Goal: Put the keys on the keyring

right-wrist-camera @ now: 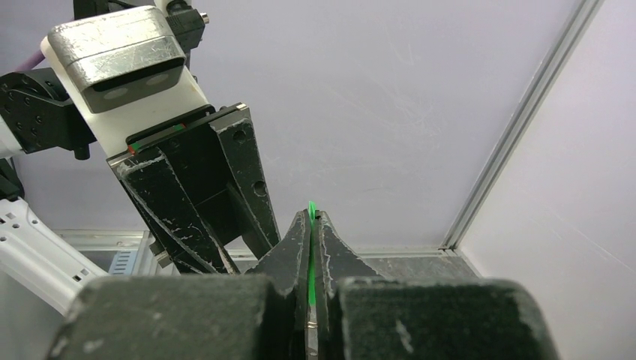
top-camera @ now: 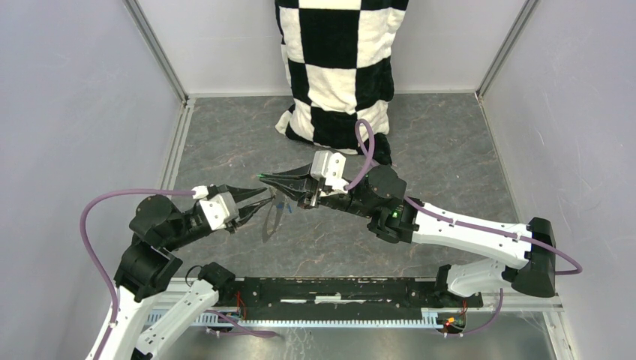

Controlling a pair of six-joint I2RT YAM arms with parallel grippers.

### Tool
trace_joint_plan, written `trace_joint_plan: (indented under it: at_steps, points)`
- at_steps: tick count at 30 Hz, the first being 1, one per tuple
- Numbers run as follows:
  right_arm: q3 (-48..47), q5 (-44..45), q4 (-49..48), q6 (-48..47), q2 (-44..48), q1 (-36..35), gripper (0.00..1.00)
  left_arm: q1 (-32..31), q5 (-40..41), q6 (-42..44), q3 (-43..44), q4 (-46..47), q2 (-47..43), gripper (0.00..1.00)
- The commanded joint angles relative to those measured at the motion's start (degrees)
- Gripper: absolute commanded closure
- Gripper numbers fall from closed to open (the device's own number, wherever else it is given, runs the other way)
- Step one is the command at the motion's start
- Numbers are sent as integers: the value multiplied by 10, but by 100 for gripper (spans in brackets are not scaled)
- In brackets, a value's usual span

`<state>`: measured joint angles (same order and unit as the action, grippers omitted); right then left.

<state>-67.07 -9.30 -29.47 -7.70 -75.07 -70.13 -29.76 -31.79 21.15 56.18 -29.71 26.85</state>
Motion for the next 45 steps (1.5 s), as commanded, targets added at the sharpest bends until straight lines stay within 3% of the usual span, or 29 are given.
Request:
trace_joint_plan:
  at_steps: [1,11,15,19,24,28,38,45]
  points:
    - [-30,-11,-35,10,4,-4,100,-1,-1,-5,3,14,2,66]
    - [-27,-8,-34,6,1,-4,100,-1,-7,-39,19,4,6,62]
    - [-27,-4,-32,3,1,-4,100,-1,-40,-76,25,0,20,71]
    - [-25,-2,-29,-1,4,-4,100,-1,-85,-82,24,-30,34,70]
    - [-20,1,-30,-4,9,-5,100,-1,-6,-27,15,-41,14,74]
    - [-21,-3,-33,-2,10,-4,100,-1,10,17,17,-59,5,76]
    - [-23,-9,-35,7,9,-5,100,-1,40,-31,-1,9,-2,86]
    - [-29,-12,-34,8,1,-5,100,-1,-9,-75,9,23,7,87]
